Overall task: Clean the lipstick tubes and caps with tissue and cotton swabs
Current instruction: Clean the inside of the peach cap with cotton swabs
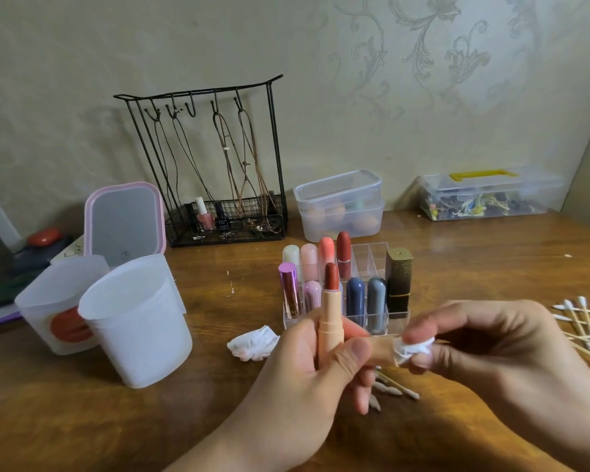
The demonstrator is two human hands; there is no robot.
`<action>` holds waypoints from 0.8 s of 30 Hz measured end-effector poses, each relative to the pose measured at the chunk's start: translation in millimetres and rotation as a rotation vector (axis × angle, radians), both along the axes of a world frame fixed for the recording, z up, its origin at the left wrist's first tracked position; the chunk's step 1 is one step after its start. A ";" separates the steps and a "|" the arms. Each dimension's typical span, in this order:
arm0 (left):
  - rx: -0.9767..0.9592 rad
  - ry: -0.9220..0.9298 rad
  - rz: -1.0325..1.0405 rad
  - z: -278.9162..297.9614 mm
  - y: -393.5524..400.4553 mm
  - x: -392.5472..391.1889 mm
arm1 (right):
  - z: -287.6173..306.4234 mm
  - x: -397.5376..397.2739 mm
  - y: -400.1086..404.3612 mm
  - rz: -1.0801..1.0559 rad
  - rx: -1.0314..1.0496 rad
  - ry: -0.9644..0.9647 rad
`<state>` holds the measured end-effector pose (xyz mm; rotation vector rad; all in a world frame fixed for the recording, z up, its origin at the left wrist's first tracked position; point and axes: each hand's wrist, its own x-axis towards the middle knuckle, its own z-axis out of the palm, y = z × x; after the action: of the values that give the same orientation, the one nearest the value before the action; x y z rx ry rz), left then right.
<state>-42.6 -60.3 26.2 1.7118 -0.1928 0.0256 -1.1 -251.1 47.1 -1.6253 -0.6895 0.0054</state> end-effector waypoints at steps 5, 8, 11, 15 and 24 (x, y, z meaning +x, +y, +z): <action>0.093 -0.085 0.104 -1.8 -2.1 -2.1 | 3.8 -11.5 7.8 -0.117 -0.065 0.055; 0.128 -0.155 0.159 -6.6 -2.9 -3.6 | 9.3 -15.8 12.2 -0.138 -0.097 0.105; 0.236 -0.246 0.167 -8.9 -3.2 -5.2 | 7.9 -10.1 6.4 0.040 -0.034 0.540; 0.297 -0.254 0.147 -8.4 -3.7 -4.2 | 1.3 -11.4 1.2 0.342 0.070 0.895; -0.204 0.157 0.047 2.2 0.5 3.9 | -15.4 -5.5 -5.1 -0.179 -0.539 -0.659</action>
<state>-38.7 -59.7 28.4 1.5068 -0.0315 -0.0525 -6.5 -256.2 31.7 -2.2304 -1.1024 -0.5358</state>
